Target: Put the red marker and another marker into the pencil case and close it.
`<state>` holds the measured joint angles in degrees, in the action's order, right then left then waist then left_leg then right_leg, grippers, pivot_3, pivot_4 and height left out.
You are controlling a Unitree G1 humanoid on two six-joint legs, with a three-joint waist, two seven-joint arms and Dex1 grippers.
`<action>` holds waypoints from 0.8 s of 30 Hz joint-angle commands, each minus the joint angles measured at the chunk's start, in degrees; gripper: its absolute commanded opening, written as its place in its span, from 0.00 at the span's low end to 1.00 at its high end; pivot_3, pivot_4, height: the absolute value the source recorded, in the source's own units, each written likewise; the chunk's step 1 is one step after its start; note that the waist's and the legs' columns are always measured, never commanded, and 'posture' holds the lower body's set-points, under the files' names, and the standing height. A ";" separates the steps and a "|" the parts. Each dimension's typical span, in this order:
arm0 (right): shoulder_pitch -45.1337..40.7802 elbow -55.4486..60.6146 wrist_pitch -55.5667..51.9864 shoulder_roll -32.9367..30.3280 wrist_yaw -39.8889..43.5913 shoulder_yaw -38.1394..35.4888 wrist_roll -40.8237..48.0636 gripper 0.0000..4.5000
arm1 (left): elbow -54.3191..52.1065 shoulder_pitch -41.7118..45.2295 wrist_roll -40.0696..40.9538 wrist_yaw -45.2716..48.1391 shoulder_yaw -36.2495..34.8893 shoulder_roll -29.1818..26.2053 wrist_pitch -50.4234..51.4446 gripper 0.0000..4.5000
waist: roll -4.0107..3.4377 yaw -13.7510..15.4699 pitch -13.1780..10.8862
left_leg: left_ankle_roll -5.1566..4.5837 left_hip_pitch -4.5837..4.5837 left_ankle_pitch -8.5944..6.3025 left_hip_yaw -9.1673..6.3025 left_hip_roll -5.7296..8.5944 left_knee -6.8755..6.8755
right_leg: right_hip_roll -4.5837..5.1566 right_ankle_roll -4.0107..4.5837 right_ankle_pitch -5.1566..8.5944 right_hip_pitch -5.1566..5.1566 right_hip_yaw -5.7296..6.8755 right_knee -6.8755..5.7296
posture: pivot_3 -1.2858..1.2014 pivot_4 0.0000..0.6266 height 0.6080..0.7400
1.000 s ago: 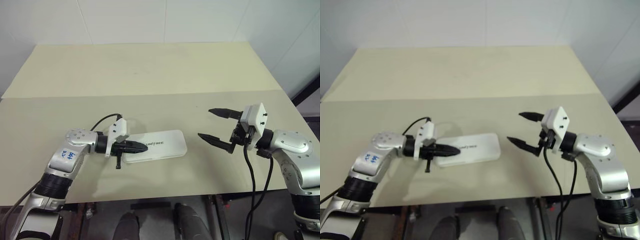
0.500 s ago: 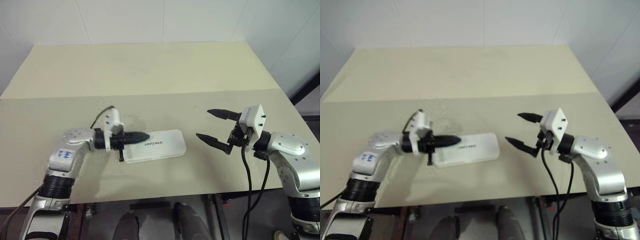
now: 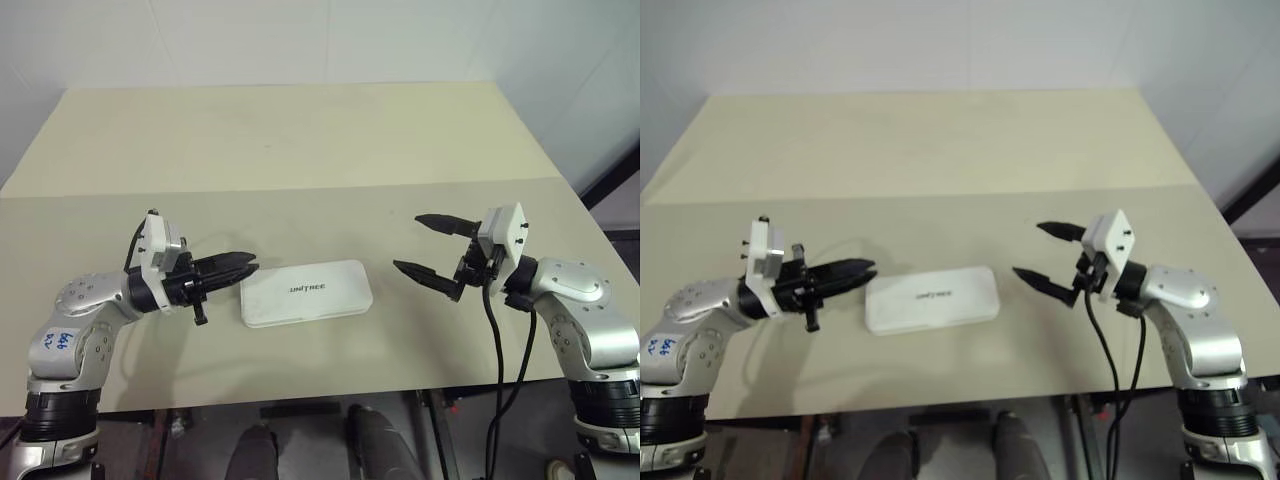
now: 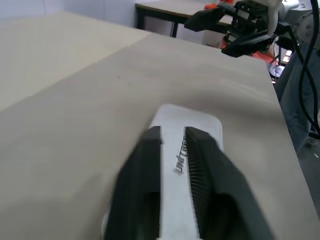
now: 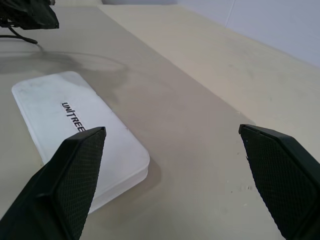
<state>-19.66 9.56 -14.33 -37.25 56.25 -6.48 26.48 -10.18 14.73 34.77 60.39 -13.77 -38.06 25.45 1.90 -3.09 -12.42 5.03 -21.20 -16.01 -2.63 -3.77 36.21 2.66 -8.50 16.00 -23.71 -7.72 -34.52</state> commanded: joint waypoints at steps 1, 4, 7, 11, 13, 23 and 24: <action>-1.11 0.27 1.69 -0.16 0.85 -0.64 0.53 1.00 | -1.23 -0.44 0.79 -0.25 -2.73 -0.82 -2.51 0.43 | 0.00 0.05 0.00 | 0.00 0.00 0.00 0.00 0.00 0.01 | 0.00 0.02 0.01 0.01 0.00 0.01 | 0.52 0.24 1.00; -1.31 -0.37 2.07 -0.67 1.18 -1.02 0.34 1.00 | 0.77 -0.09 -0.17 0.17 -3.52 -1.27 -4.82 0.67 | 0.00 -0.07 0.00 | 0.00 0.00 0.00 0.00 0.00 0.00 | 0.00 0.04 0.01 0.01 0.00 0.06 | 0.52 0.24 1.00; -1.21 -0.96 2.34 -1.44 1.70 -1.94 0.50 1.00 | 1.29 1.12 -0.13 -0.71 -3.05 -1.23 -5.35 0.88 | 0.00 -0.09 0.00 | 0.00 0.00 0.00 0.00 0.00 -0.02 | 0.00 0.03 0.01 0.01 0.00 0.06 | 0.52 0.24 1.00; -1.23 -1.42 2.61 -2.09 1.83 -2.87 0.52 1.00 | 2.08 2.13 -0.88 -0.57 -1.68 -1.13 -6.46 0.99 | 0.00 -0.09 0.00 | 0.00 -0.01 0.00 0.01 0.00 -0.03 | 0.00 0.00 0.00 0.01 0.00 0.08 | 0.52 0.24 1.00; -1.13 -1.35 2.62 -2.30 1.69 -3.06 0.54 1.00 | 2.64 2.61 -1.34 -0.39 -1.09 -1.00 -7.09 0.99 | 0.00 -0.09 0.00 | 0.00 -0.01 0.00 0.00 0.00 -0.03 | 0.00 0.00 -0.01 0.01 0.00 0.07 | 0.52 0.24 1.00; -1.08 -3.95 4.14 -4.47 0.80 -5.65 -0.24 1.00 | 4.69 6.35 -2.90 -3.42 0.19 1.44 -10.39 0.99 | 0.00 -0.09 0.00 | 0.00 -0.01 0.00 0.01 0.00 -0.05 | 0.00 -0.17 -0.09 0.01 0.00 0.08 | 0.52 0.24 1.00; -1.32 -4.01 4.02 -4.25 0.33 -5.63 -0.12 1.00 | 4.49 6.14 -2.83 -3.79 0.14 1.54 -10.10 0.99 | 0.00 -0.19 0.00 | 0.00 -0.01 0.00 0.01 0.00 -0.05 | 0.00 -0.26 -0.14 0.01 0.00 0.08 | 0.52 0.24 1.00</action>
<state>-20.03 4.98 -11.29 -41.15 57.49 -9.78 26.33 -4.76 20.66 31.24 57.39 -12.68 -36.51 15.64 1.90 -3.28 -12.42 5.03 -21.21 -16.02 -2.62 -3.77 36.15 2.66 -8.77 15.85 -23.70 -7.72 -34.44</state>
